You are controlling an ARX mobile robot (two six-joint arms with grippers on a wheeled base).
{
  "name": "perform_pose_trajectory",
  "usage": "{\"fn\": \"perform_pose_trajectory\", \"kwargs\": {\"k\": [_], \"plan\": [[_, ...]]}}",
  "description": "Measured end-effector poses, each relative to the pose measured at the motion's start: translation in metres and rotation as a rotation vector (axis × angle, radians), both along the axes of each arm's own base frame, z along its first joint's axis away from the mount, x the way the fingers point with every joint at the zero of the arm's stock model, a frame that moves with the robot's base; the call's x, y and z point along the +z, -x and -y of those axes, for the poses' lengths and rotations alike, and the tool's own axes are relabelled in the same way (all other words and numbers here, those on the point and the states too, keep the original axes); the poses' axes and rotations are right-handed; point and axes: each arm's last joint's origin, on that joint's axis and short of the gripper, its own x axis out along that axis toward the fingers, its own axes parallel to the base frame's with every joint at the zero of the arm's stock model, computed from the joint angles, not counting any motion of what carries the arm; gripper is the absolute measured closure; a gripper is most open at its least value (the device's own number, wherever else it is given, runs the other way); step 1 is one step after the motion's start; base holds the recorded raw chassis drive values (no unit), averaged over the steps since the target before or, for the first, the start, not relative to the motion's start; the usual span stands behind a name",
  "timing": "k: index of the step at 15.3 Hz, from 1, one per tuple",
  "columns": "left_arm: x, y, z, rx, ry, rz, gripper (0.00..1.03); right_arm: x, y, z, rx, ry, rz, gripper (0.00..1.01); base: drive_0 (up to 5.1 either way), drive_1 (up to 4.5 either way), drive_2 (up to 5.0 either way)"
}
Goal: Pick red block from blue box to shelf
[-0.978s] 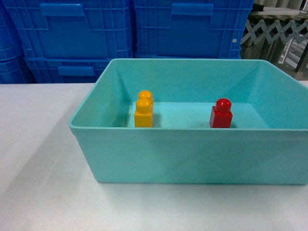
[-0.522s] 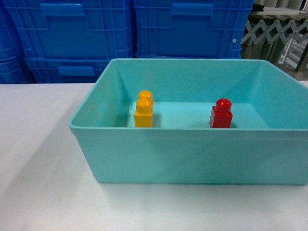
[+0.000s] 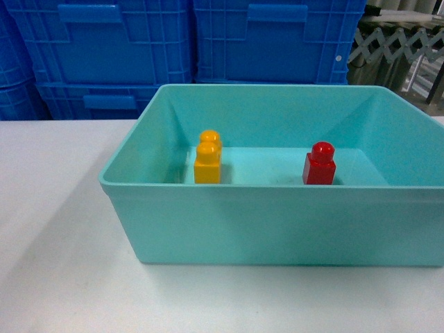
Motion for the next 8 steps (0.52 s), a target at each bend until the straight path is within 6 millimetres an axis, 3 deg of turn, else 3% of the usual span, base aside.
{"fn": "perform_pose_trajectory", "kwargs": {"k": [4,6,8], "plan": [[0.0,0.0,0.0,0.0,0.0,0.0,0.05,0.022,-0.016,-0.008,0.028,0.018,0.07,0.03,0.0,0.0,0.0],[0.0,0.0,0.0,0.0,0.0,0.0,0.05,0.073,-0.052,-0.022,0.039,0.02,0.186,0.03,0.0,0.0,0.0],[0.0,0.0,0.0,0.0,0.0,0.0,0.05,0.132,-0.108,-0.047,0.061,-0.012,0.221,0.03,0.0,0.0,0.0]]}}
